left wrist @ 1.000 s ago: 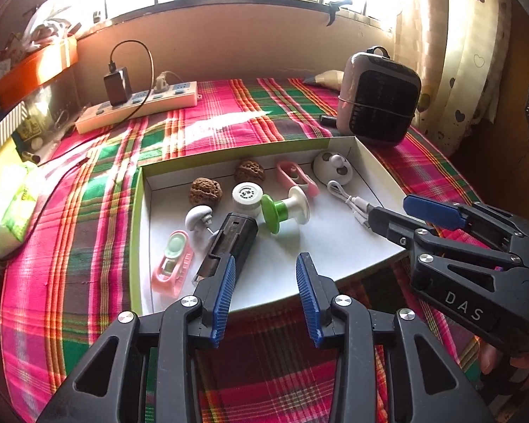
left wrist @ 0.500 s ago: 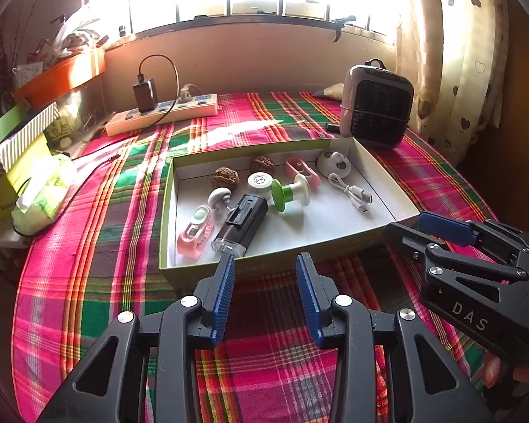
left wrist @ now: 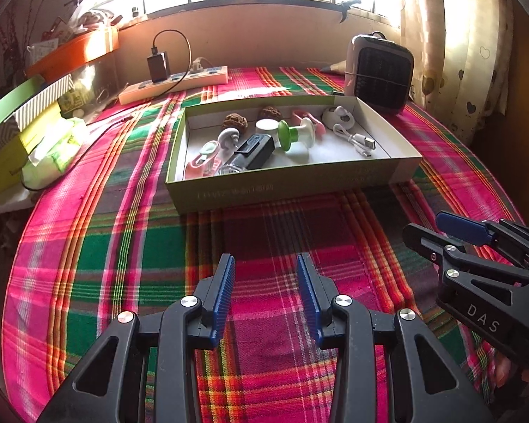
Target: Organize objects
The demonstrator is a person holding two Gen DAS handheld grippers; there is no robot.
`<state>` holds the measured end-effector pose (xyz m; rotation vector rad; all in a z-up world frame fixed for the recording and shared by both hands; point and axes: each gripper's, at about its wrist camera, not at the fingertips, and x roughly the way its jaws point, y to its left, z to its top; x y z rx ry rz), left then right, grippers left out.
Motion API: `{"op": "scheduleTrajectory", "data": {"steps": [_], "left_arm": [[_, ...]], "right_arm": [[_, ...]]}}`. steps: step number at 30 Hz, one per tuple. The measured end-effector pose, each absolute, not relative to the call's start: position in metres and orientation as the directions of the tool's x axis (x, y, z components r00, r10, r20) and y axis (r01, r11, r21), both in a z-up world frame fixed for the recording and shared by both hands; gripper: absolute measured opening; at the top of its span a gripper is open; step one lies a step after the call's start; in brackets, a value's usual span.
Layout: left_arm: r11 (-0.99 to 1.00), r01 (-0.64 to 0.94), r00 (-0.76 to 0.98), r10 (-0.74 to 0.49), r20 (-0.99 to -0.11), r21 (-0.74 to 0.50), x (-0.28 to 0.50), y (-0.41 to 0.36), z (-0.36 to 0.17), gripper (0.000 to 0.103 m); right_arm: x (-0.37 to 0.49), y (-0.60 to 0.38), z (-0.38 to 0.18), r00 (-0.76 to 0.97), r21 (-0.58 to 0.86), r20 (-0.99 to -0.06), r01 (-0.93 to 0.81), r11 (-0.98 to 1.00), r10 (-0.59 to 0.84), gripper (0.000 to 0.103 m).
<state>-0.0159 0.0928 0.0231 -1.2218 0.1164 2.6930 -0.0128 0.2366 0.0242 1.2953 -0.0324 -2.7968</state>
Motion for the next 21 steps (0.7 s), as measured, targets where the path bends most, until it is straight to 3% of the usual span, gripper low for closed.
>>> {"op": "scheduleTrajectory", "data": {"steps": [6,9,21], "left_arm": [[-0.983,-0.182,-0.637,0.125,-0.761,-0.009,-0.006,0.090,0.013,0.035],[-0.983,-0.181,-0.637,0.120,-0.762,-0.004,-0.001,0.091,0.011,0.035],[-0.992,-0.125,-0.665,0.061,-0.744,0.030,0.016,0.098,0.008,0.038]], "right_arm": [[0.002,0.236,0.017,-0.635,0.041,-0.770,0.041,-0.998,-0.058,0.045],[0.007,0.237,0.014,-0.629,0.037,-0.776,0.032,-0.999,-0.049,0.054],[0.024,0.234,0.011,-0.638,0.010,-0.769,0.039,-0.999,-0.033,0.057]]}}
